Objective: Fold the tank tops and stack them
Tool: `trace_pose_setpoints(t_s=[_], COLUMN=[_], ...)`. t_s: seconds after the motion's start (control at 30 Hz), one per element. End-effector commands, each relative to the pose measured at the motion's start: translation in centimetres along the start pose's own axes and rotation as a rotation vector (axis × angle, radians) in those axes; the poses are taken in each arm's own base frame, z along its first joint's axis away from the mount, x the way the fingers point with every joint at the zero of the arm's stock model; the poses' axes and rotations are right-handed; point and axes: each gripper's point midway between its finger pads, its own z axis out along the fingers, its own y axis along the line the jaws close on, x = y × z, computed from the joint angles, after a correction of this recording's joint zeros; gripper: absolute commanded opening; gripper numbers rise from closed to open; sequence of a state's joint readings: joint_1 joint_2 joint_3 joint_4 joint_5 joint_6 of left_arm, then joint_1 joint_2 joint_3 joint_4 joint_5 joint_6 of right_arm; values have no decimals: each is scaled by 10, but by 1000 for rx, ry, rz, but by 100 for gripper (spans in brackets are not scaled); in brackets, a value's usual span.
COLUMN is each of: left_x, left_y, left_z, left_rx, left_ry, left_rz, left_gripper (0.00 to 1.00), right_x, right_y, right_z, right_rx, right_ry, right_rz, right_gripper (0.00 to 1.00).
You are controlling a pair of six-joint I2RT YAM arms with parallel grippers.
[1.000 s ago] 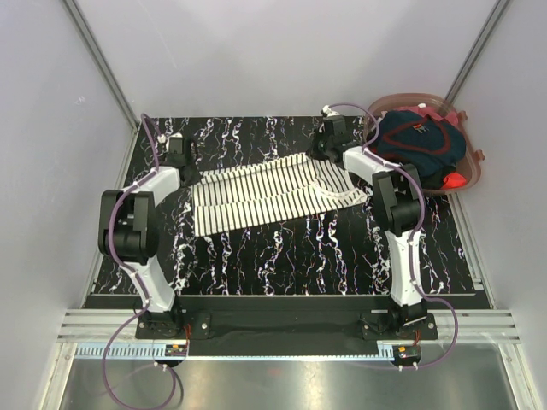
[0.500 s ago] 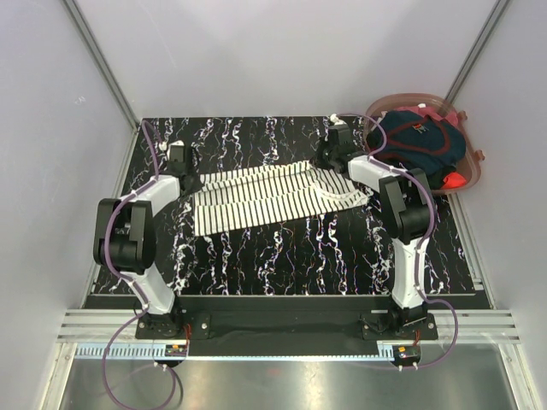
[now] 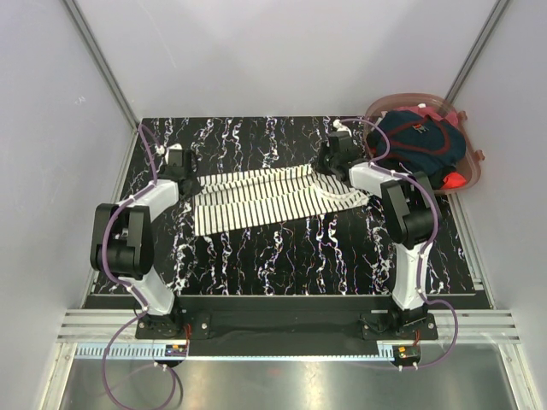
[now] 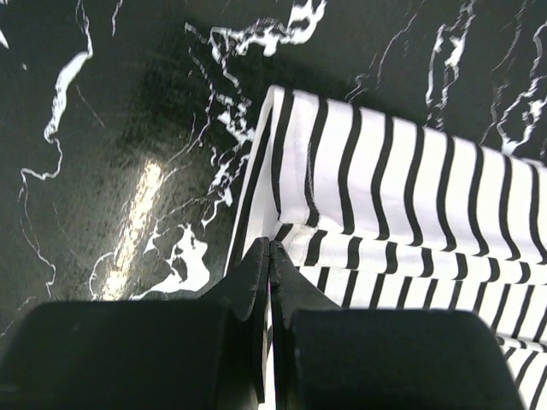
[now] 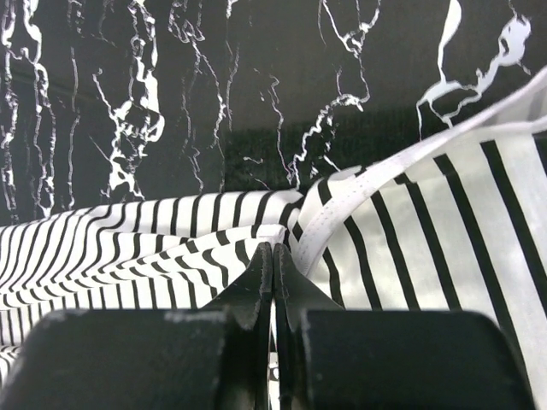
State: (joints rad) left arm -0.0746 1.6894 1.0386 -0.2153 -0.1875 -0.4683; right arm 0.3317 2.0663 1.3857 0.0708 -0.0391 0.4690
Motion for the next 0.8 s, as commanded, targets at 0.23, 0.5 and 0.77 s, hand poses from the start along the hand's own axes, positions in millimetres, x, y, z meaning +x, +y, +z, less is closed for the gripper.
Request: trace_pose_setpoints(t_s=[0.23,0.5,0.77], left_x=[9,20,-2], left_y=[1,4,11], left_z=[-3,-11,-39], left_rx=[7,3,-10], left_ry=[-14,-31,-130], left_rz=[-34,-47,-77], left_gripper=[0,11,38], right_x=[-10,2,-13], right_y=[-1,-12,-10], right_z=[-18,-26,-53], right_rx=[67,122,140], right_ry=[-133,-164,-225], right_rz=[47,73,48], right_gripper=[2,19,50])
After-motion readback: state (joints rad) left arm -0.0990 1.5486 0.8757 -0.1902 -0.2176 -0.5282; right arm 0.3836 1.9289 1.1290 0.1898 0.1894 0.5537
